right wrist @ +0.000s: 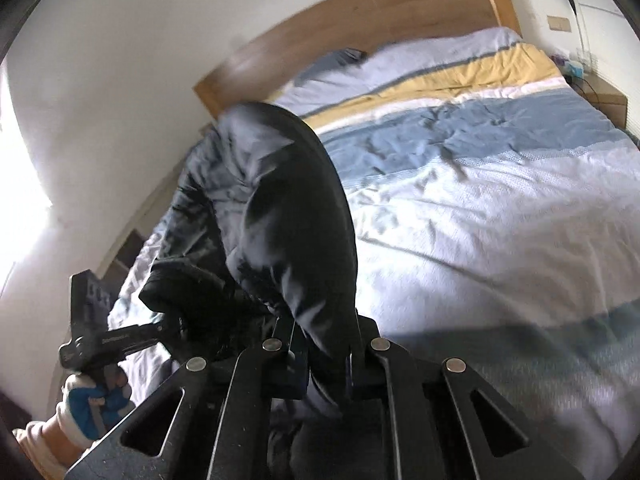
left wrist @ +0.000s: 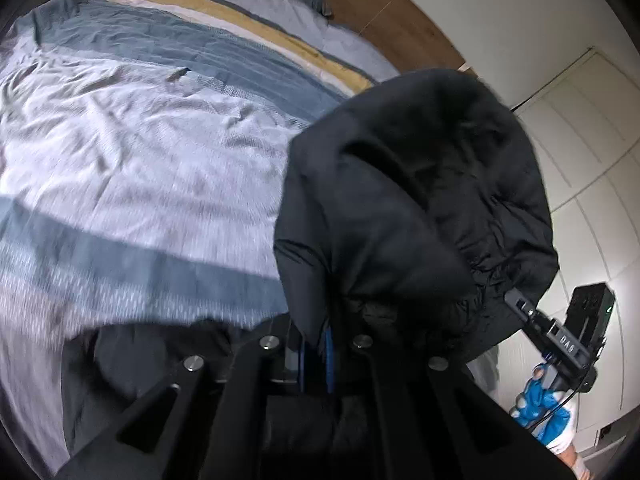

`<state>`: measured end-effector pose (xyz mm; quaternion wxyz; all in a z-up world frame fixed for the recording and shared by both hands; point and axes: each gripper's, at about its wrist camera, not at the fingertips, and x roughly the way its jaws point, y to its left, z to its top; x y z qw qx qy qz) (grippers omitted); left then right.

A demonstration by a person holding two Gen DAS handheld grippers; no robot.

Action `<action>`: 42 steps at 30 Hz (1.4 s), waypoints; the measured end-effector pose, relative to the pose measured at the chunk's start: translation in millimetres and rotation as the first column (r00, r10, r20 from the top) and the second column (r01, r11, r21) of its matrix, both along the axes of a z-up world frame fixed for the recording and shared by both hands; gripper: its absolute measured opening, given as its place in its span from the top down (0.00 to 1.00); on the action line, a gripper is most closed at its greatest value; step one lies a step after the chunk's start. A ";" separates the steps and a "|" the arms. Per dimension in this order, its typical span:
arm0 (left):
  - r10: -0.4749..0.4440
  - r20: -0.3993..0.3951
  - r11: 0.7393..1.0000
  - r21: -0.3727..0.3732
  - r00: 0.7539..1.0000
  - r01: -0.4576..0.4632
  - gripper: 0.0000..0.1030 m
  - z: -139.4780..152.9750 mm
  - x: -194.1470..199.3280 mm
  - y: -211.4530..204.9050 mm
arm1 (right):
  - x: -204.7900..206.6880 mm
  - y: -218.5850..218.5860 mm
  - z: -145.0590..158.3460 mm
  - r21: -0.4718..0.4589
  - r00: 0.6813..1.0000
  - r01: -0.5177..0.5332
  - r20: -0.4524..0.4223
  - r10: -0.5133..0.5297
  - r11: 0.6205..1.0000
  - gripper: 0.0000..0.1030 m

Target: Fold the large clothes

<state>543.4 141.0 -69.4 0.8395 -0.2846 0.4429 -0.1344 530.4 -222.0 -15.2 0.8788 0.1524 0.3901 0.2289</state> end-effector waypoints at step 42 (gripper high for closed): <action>-0.159 -0.056 0.930 0.327 0.986 0.168 0.50 15.3 -151.3 -91.0 | -133.9 32.0 -46.5 -0.270 0.987 -0.128 -0.128 0.096 0.954 0.35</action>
